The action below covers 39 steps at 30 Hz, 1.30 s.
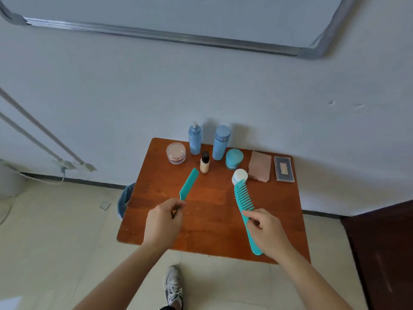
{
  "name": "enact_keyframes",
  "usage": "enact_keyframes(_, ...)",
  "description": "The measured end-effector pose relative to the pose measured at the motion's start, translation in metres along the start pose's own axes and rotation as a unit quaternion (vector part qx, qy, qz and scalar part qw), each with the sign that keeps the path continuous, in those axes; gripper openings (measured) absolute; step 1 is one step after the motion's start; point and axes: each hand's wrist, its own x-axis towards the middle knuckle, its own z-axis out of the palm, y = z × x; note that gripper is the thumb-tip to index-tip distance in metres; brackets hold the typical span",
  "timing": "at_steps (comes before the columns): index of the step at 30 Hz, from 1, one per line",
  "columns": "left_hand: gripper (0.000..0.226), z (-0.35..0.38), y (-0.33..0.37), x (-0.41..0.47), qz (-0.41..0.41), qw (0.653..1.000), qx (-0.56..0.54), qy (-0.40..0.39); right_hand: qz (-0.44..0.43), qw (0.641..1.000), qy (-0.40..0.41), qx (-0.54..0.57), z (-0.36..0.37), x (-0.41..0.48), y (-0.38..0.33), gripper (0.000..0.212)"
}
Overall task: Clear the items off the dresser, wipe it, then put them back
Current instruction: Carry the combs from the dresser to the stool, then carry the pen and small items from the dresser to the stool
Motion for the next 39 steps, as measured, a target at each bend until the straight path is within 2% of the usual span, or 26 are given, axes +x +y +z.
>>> enact_keyframes(6, 0.017, 0.017, -0.044, 0.077, -0.019, 0.997, 0.007, -0.07, 0.044, 0.996, -0.049, 0.052, 0.056, 0.059, -0.029, 0.035)
enact_keyframes(10, 0.02, 0.039, -0.063, 0.097, -0.015, 0.994, -0.005, -0.109, 0.059, 0.995, -0.039, 0.077, 0.079, 0.089, -0.03, 0.033)
enact_keyframes(15, 0.024, 0.057, -0.079, 0.116, 0.008, 0.992, 0.031, -0.12, 0.08, 0.99, -0.019, 0.118, 0.1, 0.11, -0.03, 0.038)
enact_keyframes(19, 0.032, 0.061, -0.081, 0.125, 0.031, 0.988, 0.082, -0.127, 0.083, 0.992, 0.007, 0.095, 0.102, 0.114, -0.031, 0.047)
enact_keyframes(23, 0.04, 0.05, -0.069, 0.126, 0.016, 0.982, 0.139, -0.129, 0.068, 0.997, -0.018, 0.021, 0.085, 0.108, -0.037, 0.05)
enact_keyframes(26, 0.042, 0.028, -0.036, 0.127, 0.056, 0.976, 0.187, -0.098, 0.026, 0.997, 0.017, -0.064, 0.057, 0.103, -0.047, 0.048)
enact_keyframes(29, 0.049, -0.004, 0.019, 0.126, 0.134, 0.966, 0.217, -0.037, -0.022, 0.987, 0.106, -0.118, 0.011, 0.096, -0.071, 0.047)
enact_keyframes(32, 0.062, -0.038, 0.088, 0.118, 0.219, 0.946, 0.239, 0.017, -0.075, 0.964, 0.18, -0.18, -0.045, 0.083, -0.095, 0.051)
enact_keyframes(34, 0.06, -0.057, 0.133, 0.11, 0.261, 0.93, 0.252, 0.058, -0.096, 0.947, 0.223, -0.209, -0.083, 0.067, -0.108, 0.055)
enact_keyframes(39, 0.057, -0.091, 0.23, 0.076, 0.378, 0.895, 0.186, 0.146, -0.092, 0.906, 0.346, -0.228, -0.165, -0.01, -0.117, 0.061)
